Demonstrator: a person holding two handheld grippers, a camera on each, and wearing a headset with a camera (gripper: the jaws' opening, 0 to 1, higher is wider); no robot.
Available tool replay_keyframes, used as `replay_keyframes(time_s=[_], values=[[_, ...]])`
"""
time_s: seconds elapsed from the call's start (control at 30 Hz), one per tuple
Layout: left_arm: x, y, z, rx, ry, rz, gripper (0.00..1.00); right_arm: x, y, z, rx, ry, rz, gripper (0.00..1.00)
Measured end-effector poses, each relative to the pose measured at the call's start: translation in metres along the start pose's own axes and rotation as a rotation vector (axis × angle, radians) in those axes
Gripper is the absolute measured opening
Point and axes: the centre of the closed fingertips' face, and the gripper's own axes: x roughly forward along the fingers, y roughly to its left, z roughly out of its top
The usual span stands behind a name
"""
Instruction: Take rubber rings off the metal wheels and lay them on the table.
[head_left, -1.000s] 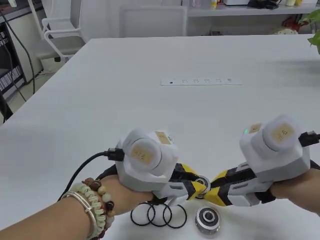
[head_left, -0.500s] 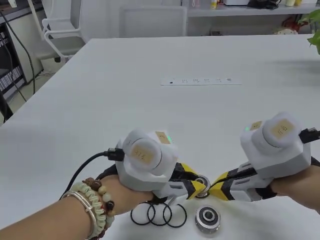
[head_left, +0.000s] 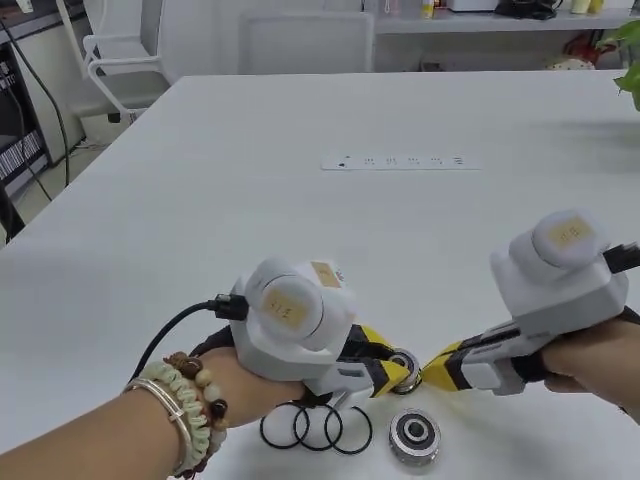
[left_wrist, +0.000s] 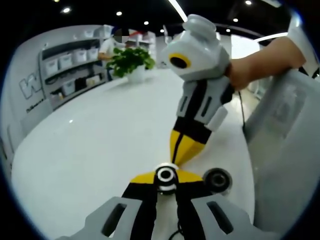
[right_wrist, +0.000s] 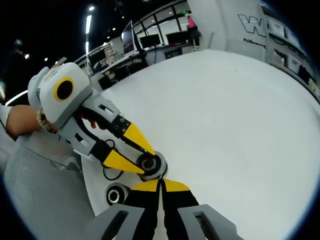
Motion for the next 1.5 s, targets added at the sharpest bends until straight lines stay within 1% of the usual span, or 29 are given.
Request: replay_keyframes(time_s=[0.03, 0.07, 0.1, 0.13, 0.17, 0.2, 0.3, 0.4, 0.47, 0.6, 0.67, 0.87, 1.03, 1.13, 1.33, 1.5], values=[[0.000, 0.000, 0.000, 0.001, 0.001, 0.000, 0.14, -0.002, -0.001, 0.003, 0.021, -0.021, -0.002, 0.00], [0.000, 0.000, 0.000, 0.003, 0.001, 0.000, 0.14, -0.004, 0.001, 0.004, 0.049, -0.028, 0.012, 0.00], [0.000, 0.000, 0.000, 0.000, 0.001, 0.000, 0.14, -0.004, 0.003, 0.010, 0.098, -0.072, 0.035, 0.00], [0.000, 0.000, 0.000, -0.002, 0.001, 0.001, 0.14, -0.006, 0.002, 0.010, 0.123, -0.076, 0.044, 0.00], [0.000, 0.000, 0.000, 0.001, 0.001, 0.002, 0.14, -0.006, -0.002, 0.006, 0.126, -0.057, 0.033, 0.00], [0.000, 0.000, 0.000, 0.002, 0.001, 0.003, 0.14, -0.005, -0.001, 0.006, 0.122, -0.062, 0.036, 0.00], [0.000, -0.001, 0.000, 0.011, 0.003, 0.003, 0.14, -0.005, 0.003, 0.007, 0.154, -0.062, 0.044, 0.00], [0.000, -0.001, 0.000, 0.009, 0.002, 0.003, 0.14, -0.005, 0.007, 0.008, 0.150, -0.059, 0.041, 0.00], [0.000, -0.001, 0.000, 0.019, 0.002, 0.002, 0.14, -0.005, 0.008, 0.009, 0.138, -0.054, 0.034, 0.00], [0.000, -0.001, 0.000, 0.022, 0.001, 0.005, 0.14, -0.005, 0.008, 0.010, 0.146, -0.057, 0.035, 0.00], [0.000, -0.001, 0.000, 0.028, 0.004, 0.009, 0.14, -0.005, 0.010, 0.012, 0.139, -0.058, 0.030, 0.00], [0.000, 0.000, 0.000, 0.025, 0.001, 0.011, 0.14, -0.003, 0.010, 0.016, 0.116, -0.060, 0.023, 0.00], [0.000, 0.001, 0.000, 0.028, -0.002, 0.011, 0.14, -0.003, 0.009, 0.017, 0.122, -0.063, 0.030, 0.00], [0.000, 0.001, 0.000, 0.033, -0.002, 0.011, 0.14, -0.003, 0.009, 0.018, 0.108, -0.062, 0.028, 0.00], [0.000, 0.001, 0.000, 0.035, -0.002, 0.011, 0.14, -0.003, 0.011, 0.021, 0.109, -0.068, 0.042, 0.00], [0.000, 0.001, 0.000, 0.034, -0.003, 0.013, 0.14, -0.003, 0.021, 0.026, 0.106, -0.087, 0.080, 0.00]])
